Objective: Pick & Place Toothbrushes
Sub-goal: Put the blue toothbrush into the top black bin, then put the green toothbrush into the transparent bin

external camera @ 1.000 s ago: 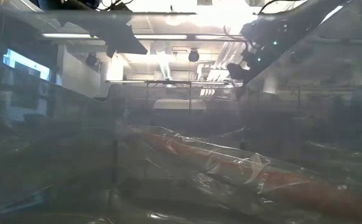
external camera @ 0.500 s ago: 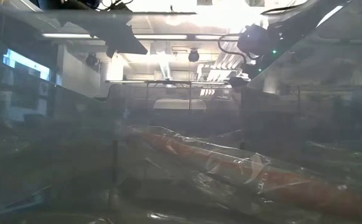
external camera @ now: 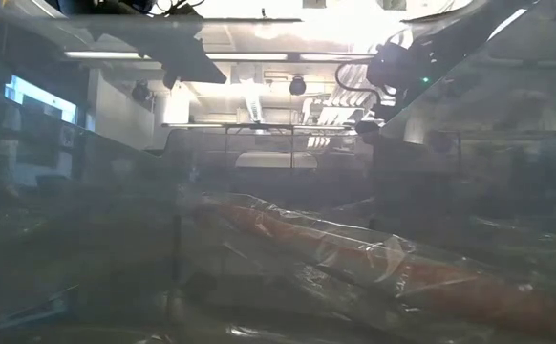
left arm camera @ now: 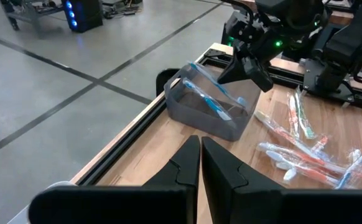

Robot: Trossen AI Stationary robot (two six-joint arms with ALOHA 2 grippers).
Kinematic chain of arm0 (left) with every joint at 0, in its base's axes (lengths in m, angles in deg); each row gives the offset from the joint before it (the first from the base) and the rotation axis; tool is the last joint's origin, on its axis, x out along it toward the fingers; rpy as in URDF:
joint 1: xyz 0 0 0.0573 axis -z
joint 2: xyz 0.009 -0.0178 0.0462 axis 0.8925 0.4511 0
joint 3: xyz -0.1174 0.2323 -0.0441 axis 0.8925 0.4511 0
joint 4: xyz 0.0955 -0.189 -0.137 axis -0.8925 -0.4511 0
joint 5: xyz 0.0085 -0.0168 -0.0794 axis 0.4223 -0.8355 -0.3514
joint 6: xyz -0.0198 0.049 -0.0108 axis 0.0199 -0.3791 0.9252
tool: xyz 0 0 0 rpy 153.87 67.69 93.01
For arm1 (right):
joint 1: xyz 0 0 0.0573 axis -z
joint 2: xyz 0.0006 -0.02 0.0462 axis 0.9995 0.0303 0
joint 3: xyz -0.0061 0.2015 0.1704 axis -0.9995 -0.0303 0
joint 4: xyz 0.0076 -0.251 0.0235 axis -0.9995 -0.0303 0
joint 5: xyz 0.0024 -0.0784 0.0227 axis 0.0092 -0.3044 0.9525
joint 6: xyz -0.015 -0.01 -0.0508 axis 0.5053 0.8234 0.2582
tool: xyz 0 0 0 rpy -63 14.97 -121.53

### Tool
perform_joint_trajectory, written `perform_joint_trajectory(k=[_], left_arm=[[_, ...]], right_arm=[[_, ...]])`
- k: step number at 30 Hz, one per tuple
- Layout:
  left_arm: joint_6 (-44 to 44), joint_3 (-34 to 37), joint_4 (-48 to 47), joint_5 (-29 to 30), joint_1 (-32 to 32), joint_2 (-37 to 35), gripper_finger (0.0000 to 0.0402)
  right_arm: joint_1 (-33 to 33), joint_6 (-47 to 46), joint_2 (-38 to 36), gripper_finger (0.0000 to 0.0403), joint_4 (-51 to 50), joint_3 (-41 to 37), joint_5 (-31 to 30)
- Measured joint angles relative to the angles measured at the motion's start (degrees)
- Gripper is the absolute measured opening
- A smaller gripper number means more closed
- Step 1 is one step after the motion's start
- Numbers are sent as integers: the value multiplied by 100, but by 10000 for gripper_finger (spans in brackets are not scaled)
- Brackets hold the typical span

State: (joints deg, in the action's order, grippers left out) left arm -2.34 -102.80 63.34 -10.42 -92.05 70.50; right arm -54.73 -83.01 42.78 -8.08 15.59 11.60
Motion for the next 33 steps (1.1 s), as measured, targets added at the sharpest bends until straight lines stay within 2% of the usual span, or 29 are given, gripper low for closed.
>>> perform_joint_trajectory(k=[14, 17, 26, 33], left_arm=[[17, 0, -2, -7, 0, 0, 15], [17, 0, -42, -7, 0, 0, 15], [20, 0, -223, -7, 0, 0, 15], [22, 0, -299, -7, 0, 0, 15]], right_arm=[[-4, 92, -2, 8, -8, 0, -1], [-4, 91, -4, 27, -5, 0, 40], [-4, -61, -8, 123, 23, 0, 59], [-20, -57, -377, 120, 49, -2, 254]])
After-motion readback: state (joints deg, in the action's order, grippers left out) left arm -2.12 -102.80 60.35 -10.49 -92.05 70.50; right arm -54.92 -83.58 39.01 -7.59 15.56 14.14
